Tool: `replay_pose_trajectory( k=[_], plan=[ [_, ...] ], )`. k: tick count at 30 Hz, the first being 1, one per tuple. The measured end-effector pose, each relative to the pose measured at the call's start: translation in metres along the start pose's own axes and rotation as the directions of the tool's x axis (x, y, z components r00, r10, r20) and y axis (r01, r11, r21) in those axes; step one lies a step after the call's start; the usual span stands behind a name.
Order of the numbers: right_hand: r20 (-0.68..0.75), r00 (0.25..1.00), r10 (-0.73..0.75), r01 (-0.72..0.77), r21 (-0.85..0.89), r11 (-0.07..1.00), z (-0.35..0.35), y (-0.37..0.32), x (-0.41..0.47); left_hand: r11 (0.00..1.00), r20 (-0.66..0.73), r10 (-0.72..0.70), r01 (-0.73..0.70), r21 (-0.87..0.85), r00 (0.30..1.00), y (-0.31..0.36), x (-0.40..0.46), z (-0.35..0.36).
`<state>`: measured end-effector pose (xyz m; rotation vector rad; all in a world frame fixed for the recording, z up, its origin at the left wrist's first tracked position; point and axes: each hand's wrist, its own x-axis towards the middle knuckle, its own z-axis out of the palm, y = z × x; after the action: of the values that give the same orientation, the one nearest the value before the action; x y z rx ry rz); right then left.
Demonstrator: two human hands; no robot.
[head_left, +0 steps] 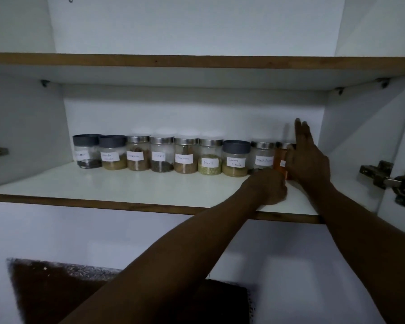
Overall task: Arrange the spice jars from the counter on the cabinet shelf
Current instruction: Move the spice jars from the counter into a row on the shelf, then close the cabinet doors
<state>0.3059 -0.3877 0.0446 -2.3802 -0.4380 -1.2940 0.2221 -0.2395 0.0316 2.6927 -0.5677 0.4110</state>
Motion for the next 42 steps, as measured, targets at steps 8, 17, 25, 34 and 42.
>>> replay_pose_trajectory(
  k=[8, 17, 25, 34, 42],
  plan=[
    [-0.151, 0.985, -0.083, 0.074, -0.061, 0.995, -0.021, -0.034, -0.012, 0.998, 0.229, -0.062, 0.055, 0.035, 0.972, 0.01, -0.032, -0.017],
    [0.023, 0.991, -0.132, 0.129, 0.117, 0.985, -0.03, -0.164, -0.061, 0.982, 0.158, -0.114, 0.087, 0.168, 0.981, -0.047, -0.124, -0.06],
    [0.023, 0.953, -0.302, 0.266, 0.416, 0.87, -0.023, -0.361, -0.094, 0.842, -0.491, -0.332, 0.488, 0.232, 0.805, -0.162, -0.268, -0.137],
    [-0.104, 0.919, -0.38, 0.346, 0.673, 0.653, -0.089, -0.611, -0.111, 0.542, -0.848, -0.126, 0.752, 0.375, 0.514, -0.18, -0.448, -0.303],
    [-0.17, 0.878, -0.447, 0.388, 0.799, 0.459, -0.183, -0.734, -0.139, 0.413, -0.985, 0.04, 0.895, 0.169, 0.168, -0.14, -0.575, -0.396]
  ],
)
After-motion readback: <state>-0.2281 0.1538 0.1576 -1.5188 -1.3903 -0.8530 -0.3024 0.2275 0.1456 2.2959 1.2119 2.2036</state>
